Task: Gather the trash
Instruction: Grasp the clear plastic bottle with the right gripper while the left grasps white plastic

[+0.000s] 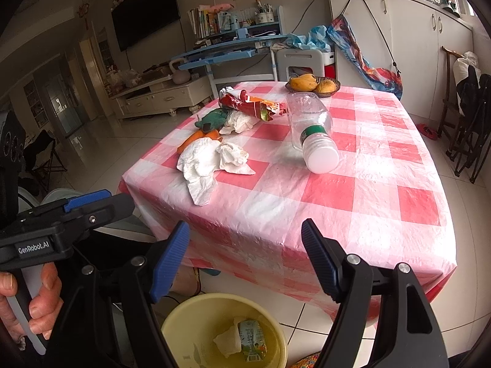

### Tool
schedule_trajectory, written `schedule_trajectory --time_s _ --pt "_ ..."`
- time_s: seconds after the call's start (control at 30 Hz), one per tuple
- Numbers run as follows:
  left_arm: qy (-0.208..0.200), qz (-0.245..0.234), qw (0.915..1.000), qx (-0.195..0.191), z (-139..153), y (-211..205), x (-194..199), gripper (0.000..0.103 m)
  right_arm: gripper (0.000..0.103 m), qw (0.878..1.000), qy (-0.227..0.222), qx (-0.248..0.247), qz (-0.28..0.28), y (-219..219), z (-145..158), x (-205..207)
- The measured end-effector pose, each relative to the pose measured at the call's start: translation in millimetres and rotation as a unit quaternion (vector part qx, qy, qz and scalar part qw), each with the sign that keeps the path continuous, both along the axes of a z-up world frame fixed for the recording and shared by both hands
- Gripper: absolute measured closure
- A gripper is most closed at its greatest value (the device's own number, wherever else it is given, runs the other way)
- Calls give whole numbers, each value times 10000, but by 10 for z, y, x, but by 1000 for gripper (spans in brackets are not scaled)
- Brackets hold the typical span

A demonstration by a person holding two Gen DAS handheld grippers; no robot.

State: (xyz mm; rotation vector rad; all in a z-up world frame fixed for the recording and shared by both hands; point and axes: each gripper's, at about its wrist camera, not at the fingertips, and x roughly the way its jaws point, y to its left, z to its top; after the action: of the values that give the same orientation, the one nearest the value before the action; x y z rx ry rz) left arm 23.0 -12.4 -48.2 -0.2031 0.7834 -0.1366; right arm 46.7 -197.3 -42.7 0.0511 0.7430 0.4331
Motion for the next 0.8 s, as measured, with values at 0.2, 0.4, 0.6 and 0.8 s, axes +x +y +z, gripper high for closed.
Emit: schedule_trajectory --time_s 0.2,0.4,0.6,0.8 --pt "16 66 9999 134 15 16 24 30 31 10000 -65 41 -7 -9 85 122" --pt "92 59 9996 242 9 -11 70 30 27 9997 -234 -104 -24 9 184 317" --pt "215 192 9995 159 8 97 167 30 24 9983 -454 -352 -115 -7 319 681" --pt "425 467 9980 55 -24 262 316 30 22 9977 -236 -597 -233 -34 221 1135"
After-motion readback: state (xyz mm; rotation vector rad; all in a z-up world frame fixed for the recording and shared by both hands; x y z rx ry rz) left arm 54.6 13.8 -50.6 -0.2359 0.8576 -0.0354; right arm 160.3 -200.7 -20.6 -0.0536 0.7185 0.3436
